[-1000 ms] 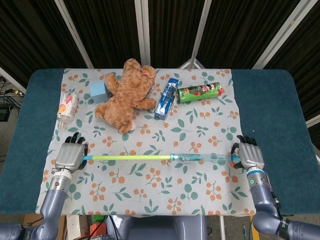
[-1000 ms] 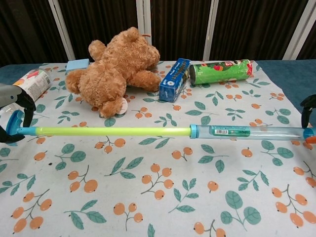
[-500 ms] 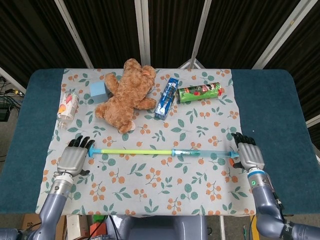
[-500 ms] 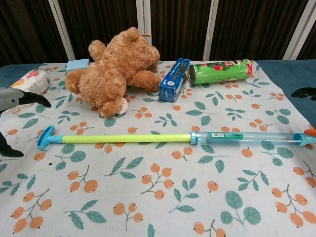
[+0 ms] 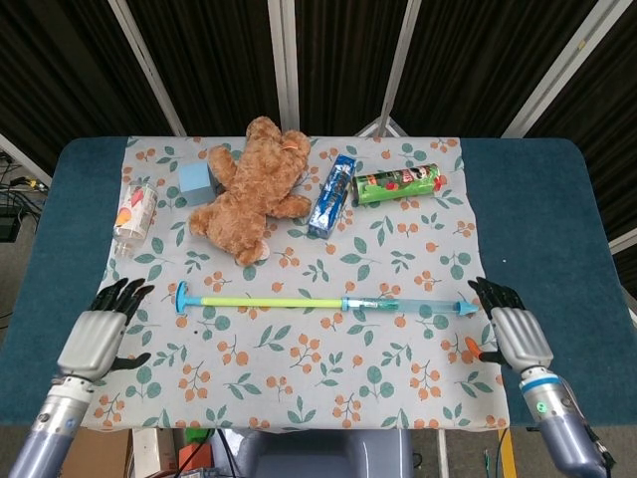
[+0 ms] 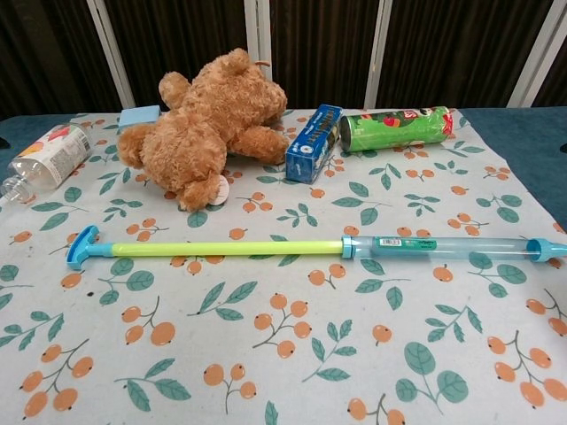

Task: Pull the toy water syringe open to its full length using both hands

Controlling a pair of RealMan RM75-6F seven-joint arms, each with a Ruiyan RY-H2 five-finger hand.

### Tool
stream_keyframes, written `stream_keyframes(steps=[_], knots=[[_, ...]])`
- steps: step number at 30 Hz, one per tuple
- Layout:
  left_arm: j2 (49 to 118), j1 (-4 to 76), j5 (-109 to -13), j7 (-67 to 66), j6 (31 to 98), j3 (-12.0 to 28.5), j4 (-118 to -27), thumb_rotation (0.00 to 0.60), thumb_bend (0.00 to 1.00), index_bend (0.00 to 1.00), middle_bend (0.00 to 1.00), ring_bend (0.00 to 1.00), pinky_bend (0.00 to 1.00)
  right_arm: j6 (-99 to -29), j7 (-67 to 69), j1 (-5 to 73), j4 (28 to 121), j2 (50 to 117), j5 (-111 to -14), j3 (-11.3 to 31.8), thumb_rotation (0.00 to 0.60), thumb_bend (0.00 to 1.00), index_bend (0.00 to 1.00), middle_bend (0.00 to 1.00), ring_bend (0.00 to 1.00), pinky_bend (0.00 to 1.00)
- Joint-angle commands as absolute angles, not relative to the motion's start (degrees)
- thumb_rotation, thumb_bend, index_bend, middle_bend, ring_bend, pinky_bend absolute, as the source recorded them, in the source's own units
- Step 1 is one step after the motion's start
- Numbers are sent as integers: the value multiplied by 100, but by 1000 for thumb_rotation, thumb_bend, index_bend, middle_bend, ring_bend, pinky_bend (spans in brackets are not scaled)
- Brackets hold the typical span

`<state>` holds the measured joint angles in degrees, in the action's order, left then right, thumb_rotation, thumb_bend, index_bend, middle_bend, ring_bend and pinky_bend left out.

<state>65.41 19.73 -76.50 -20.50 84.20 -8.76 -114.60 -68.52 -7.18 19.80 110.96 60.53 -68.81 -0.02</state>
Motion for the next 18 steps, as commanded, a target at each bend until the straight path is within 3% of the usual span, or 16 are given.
stream_keyframes(steps=[1,6,10,18], knots=[[6003,1166,-8830,-1080,9212,-1491,-10889,600,99,68,22,0,69,-7492,56,1279,11127,5557,-7939,-521,600,332,0,0,0,0],[6042,590,-9361,-496,9916,-1591,-10090,600,98,0,0,0,61,-8646,207,578,10404,5714,-8845,-734,600,330,0,0,0,0],[6044,282,-9514,-190,10275,-1526,-9643,600,99,0,0,0,61,-9519,525,164,9737,6034,-9148,-583,600,330,0,0,0,0],[6079,51,-9205,-95,10191,-1186,-9417,600,98,0,0,0,61,-9330,863,54,9620,6038,-8975,-496,600,330,0,0,0,0]])
